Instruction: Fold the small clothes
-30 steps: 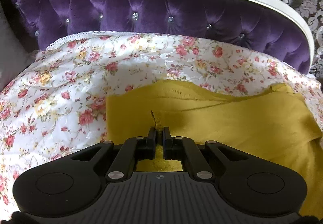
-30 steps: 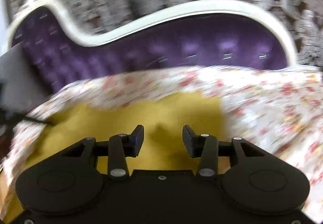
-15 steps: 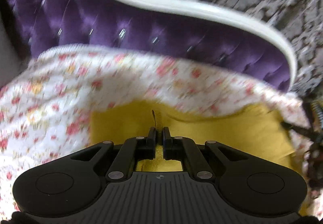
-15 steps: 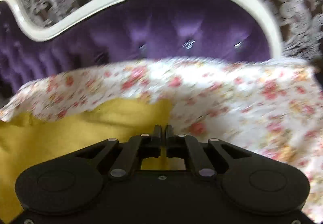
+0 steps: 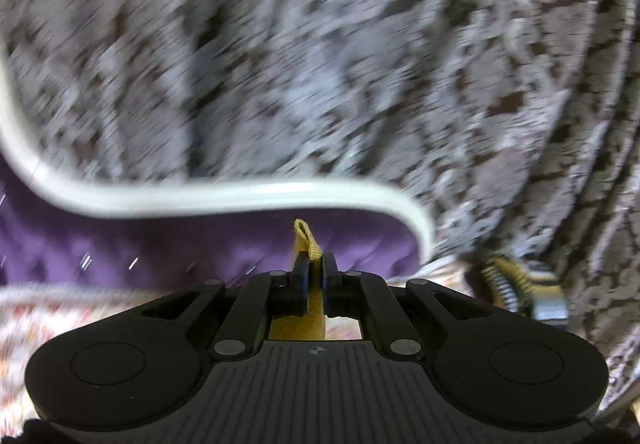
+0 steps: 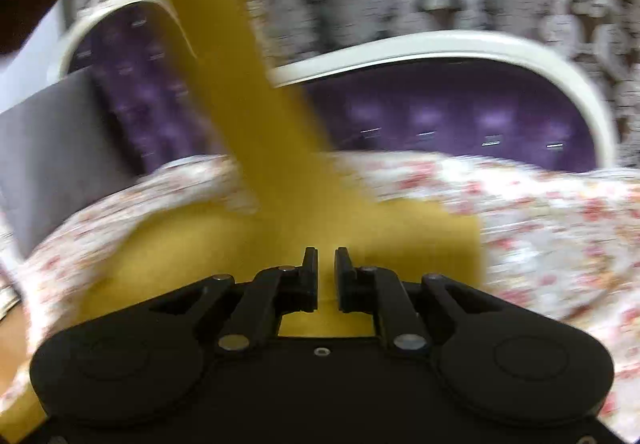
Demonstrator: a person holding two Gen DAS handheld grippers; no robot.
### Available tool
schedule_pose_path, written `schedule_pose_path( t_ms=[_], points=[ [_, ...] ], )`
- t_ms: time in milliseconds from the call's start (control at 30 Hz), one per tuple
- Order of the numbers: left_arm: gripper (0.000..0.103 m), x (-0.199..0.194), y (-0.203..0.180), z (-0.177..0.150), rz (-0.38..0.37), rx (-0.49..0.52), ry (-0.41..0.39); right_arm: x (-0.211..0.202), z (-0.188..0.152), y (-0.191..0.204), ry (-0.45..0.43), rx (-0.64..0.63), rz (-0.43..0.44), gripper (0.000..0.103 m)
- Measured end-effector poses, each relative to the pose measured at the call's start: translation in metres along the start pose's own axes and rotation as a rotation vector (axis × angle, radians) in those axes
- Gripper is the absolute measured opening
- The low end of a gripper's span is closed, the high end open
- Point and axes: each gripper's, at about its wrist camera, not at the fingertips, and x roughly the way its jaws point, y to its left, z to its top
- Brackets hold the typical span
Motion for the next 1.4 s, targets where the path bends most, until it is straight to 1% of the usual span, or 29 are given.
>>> schedule_pose_path(
  t_ms=[33, 100, 167, 233, 300, 367, 500, 533, 600, 667, 700, 733, 767, 833, 933, 1000, 1100, 1167, 1233, 1300, 1333, 1367, 1400],
  points=[
    [0.006, 0.000, -0.011, 0.007, -0.011, 0.013, -0.010, 0.004, -0.001, 0.009, 0.013, -0.008, 0.032, 0.020],
    [0.006, -0.003, -0.036, 0.023, -0.055, 0.032, -0.030, 0.019, -0.003, 0.024, 0.029, -0.032, 0.063, 0.021],
    [0.006, -0.007, -0.054, 0.033, -0.091, 0.047, -0.051, 0.036, -0.003, 0.034, 0.035, -0.055, 0.063, 0.021],
    [0.006, -0.010, -0.068, 0.038, -0.114, 0.063, -0.067, 0.056, 0.001, 0.035, 0.036, -0.063, 0.042, 0.021],
    [0.006, -0.011, -0.077, 0.038, -0.128, 0.072, -0.075, 0.075, 0.004, 0.029, 0.034, -0.063, -0.001, 0.021],
    [0.006, -0.012, -0.081, 0.038, -0.135, 0.078, -0.080, 0.091, 0.006, 0.014, 0.034, -0.034, -0.065, 0.021],
    [0.006, -0.012, -0.079, 0.034, -0.130, 0.081, -0.083, 0.104, 0.003, -0.040, 0.089, 0.076, -0.254, 0.022],
    [0.006, -0.012, -0.075, 0.034, -0.127, 0.078, -0.079, 0.104, 0.001, -0.053, 0.111, 0.103, -0.300, 0.027],
    [0.006, -0.016, -0.064, 0.032, -0.117, 0.071, -0.071, 0.091, -0.001, -0.063, 0.105, 0.112, -0.299, 0.029],
    [0.006, -0.017, -0.051, 0.026, -0.100, 0.060, -0.056, 0.072, -0.001, -0.060, 0.095, 0.077, -0.244, 0.032],
    [0.006, -0.018, -0.042, 0.021, -0.089, 0.054, -0.043, 0.062, -0.002, -0.055, 0.086, 0.058, -0.208, 0.043],
    [0.006, -0.018, -0.033, 0.015, -0.078, 0.047, -0.029, 0.053, -0.002, -0.051, 0.081, 0.041, -0.175, 0.052],
    [0.006, -0.018, -0.022, 0.006, -0.061, 0.043, -0.008, 0.044, -0.004, -0.046, 0.078, 0.026, -0.144, 0.054],
    [0.006, -0.017, 0.000, -0.012, -0.014, 0.034, 0.026, 0.025, -0.009, -0.037, 0.083, 0.001, -0.078, 0.054],
    [0.006, -0.009, 0.044, -0.055, 0.074, 0.021, 0.121, 0.012, -0.015, -0.029, 0.104, 0.000, -0.011, 0.054],
    [0.006, 0.000, 0.081, -0.092, 0.142, -0.021, 0.207, 0.005, -0.020, -0.029, 0.119, 0.013, 0.017, 0.054],
    [0.006, 0.014, 0.128, -0.142, 0.242, -0.053, 0.306, -0.001, -0.025, -0.028, 0.137, 0.016, 0.010, 0.055],
    [0.006, 0.026, 0.156, -0.170, 0.291, -0.086, 0.370, -0.003, -0.026, -0.028, 0.146, 0.000, -0.019, 0.055],
    [0.006, 0.037, 0.181, -0.193, 0.316, -0.125, 0.413, 0.000, -0.025, -0.031, 0.153, 0.004, -0.034, 0.055],
    [0.011, 0.043, 0.197, -0.208, 0.312, -0.158, 0.423, 0.000, -0.024, -0.032, 0.152, 0.006, -0.050, 0.055],
    [0.012, 0.043, 0.202, -0.214, 0.305, -0.174, 0.421, 0.002, -0.023, -0.032, 0.151, 0.002, -0.056, 0.058],
    [0.012, 0.043, 0.207, -0.216, 0.288, -0.193, 0.400, 0.001, -0.022, -0.031, 0.148, -0.002, -0.062, 0.061],
    [0.012, 0.039, 0.211, -0.218, 0.274, -0.213, 0.365, 0.002, -0.021, -0.030, 0.141, -0.006, -0.066, 0.067]
  ],
)
